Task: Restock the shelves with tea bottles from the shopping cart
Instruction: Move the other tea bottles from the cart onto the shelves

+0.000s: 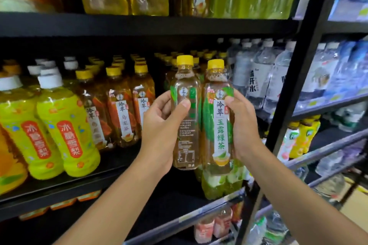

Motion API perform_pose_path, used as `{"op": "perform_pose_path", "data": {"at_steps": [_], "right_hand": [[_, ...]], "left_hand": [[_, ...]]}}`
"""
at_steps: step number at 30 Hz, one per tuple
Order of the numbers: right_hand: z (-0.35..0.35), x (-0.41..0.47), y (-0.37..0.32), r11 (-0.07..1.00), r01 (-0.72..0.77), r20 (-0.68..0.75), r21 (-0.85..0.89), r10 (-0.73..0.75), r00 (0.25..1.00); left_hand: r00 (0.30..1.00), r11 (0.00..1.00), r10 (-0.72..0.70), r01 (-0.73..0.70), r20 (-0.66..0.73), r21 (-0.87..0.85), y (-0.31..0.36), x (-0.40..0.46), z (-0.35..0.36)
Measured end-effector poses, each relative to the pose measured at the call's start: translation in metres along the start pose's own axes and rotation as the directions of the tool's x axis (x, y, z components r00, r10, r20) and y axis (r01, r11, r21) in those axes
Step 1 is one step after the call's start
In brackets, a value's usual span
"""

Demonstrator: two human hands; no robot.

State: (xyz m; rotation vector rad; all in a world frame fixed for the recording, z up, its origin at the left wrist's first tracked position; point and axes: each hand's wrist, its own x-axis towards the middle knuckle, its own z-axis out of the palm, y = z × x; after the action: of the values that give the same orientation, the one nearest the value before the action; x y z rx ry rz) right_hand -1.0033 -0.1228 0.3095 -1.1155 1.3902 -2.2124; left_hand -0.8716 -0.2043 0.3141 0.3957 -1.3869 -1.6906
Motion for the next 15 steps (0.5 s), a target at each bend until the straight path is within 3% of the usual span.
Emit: {"op": "perform_pose_path", "data": {"at_steps": [7,15], "right_hand": [[-0.009,0.046,0.013,0.994,0.111,0.101,-0.005,-0.110,0.989],[-0.021,0.089,0.044,0.983,0.169,0.087,-0.074,-0.162,0.983]], "left_hand": [[0.991,0.990,0.121,-0.115,-0.066,0.079,-0.011,0.035,0.014],[0.896,0.879,0.372,-0.257,-0.242,0.402,-0.058,0.066,0.029]]}}
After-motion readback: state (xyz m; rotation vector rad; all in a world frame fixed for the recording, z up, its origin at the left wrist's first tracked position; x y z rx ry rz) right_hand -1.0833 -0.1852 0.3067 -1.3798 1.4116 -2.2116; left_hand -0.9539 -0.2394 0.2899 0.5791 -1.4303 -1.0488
